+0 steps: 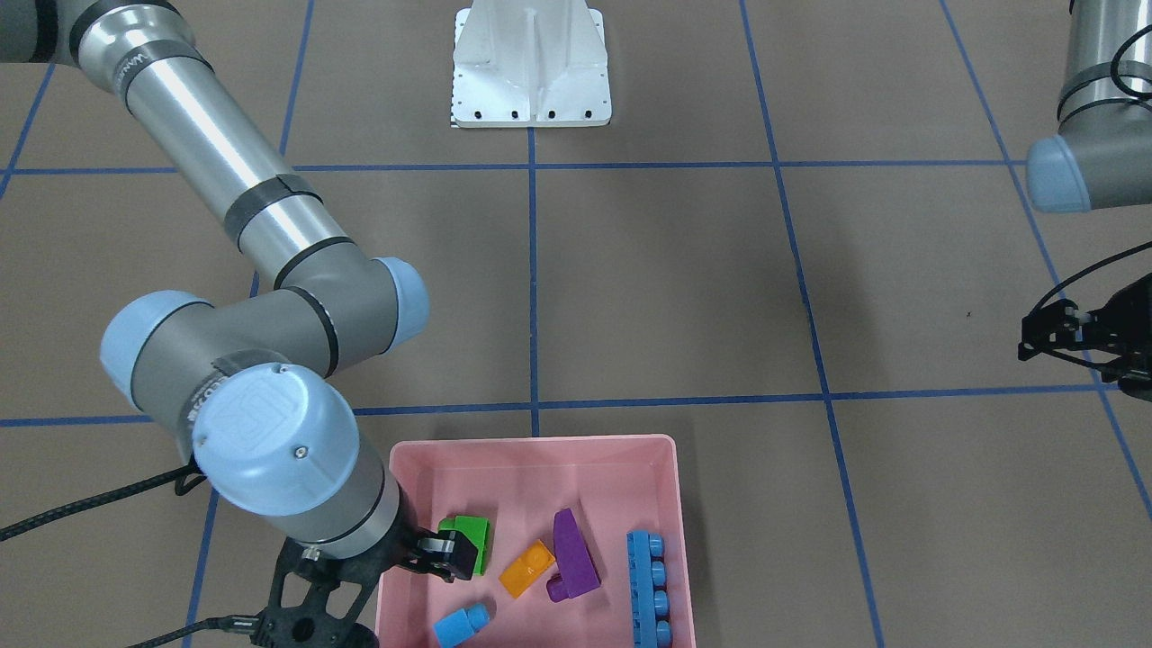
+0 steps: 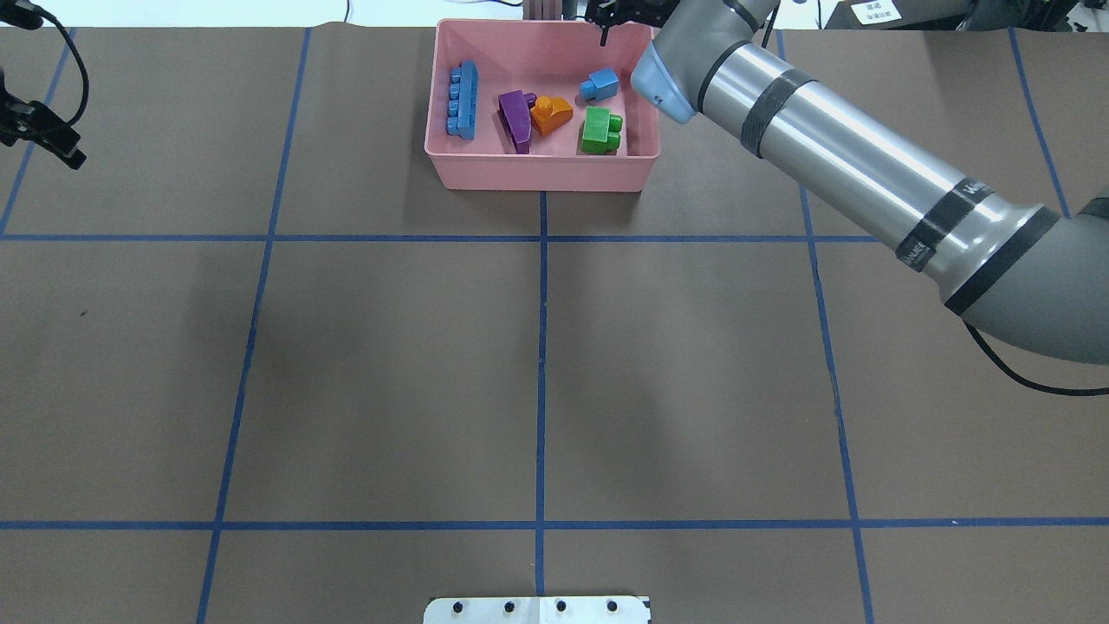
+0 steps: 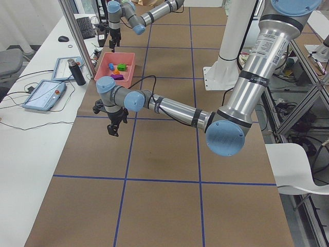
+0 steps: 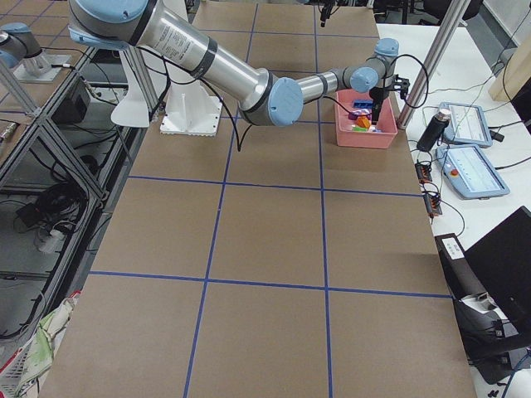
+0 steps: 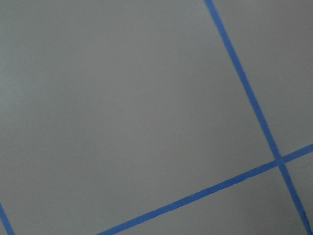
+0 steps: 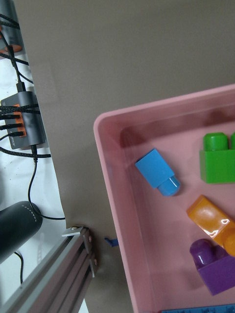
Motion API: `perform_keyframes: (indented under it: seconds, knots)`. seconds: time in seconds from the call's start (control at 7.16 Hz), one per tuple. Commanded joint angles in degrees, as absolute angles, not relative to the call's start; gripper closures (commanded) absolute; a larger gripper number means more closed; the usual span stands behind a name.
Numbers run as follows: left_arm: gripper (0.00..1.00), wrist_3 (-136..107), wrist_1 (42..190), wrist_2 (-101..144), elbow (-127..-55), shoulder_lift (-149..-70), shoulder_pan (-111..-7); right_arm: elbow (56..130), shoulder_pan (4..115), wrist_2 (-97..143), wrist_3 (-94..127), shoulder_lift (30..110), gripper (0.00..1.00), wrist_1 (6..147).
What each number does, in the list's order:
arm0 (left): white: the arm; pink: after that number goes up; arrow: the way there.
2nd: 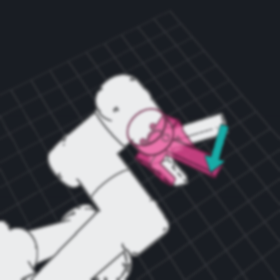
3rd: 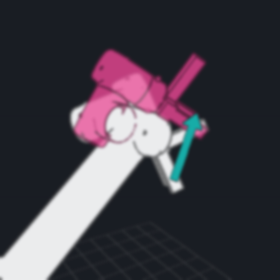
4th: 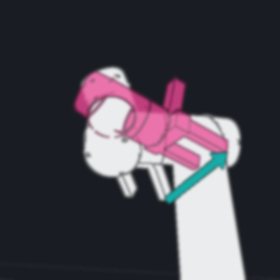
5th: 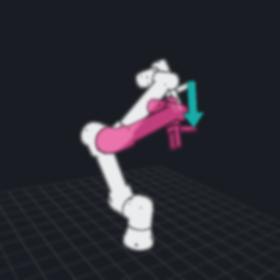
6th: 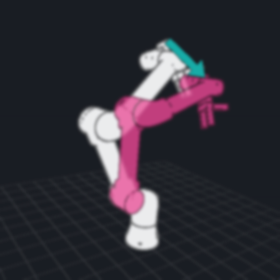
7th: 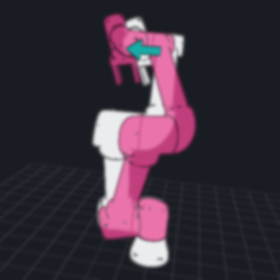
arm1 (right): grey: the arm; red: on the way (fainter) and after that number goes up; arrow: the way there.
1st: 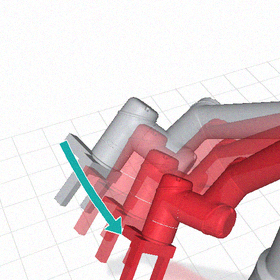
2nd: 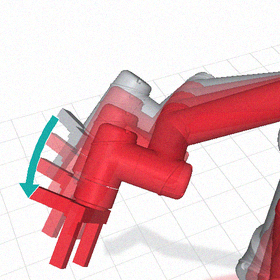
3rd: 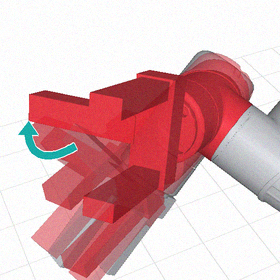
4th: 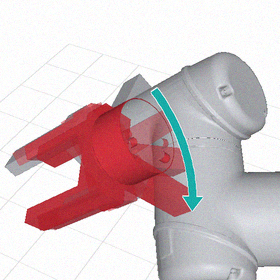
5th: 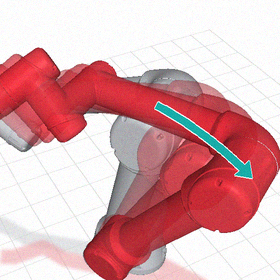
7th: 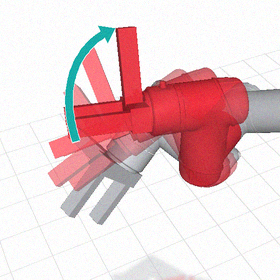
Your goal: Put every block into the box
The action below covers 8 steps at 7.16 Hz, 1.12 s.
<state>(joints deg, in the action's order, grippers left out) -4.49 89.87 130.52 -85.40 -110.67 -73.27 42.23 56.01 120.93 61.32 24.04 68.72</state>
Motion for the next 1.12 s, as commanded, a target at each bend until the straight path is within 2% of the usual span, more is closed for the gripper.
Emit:
perform_keyframes:
  seconds: [0.0, 0.42, 0.56, 0.98]
  knots:
    - [0.0, -1.2, 89.8, 131.0, -86.0, -107.0, -79.4, 50.0, 60.2, 124.0, 52.9, 32.7, 0.0, 70.2]
    - [0.0, 15.8, 89.2, 131.7, -87.2, -98.5, -87.4, 64.9, 67.5, 128.2, 37.5, 43.9, 0.0, 82.0]
    - [0.0, 15.6, 89.0, 134.2, -90.1, -96.4, -89.2, 71.7, 70.5, 129.5, 30.8, 49.4, 0.0, 86.5]
    - [0.0, 16.1, 89.0, 135.4, -91.7, -95.4, -90.9, 89.9, 77.8, 129.6, 15.2, 71.6, 0.0, 88.4]
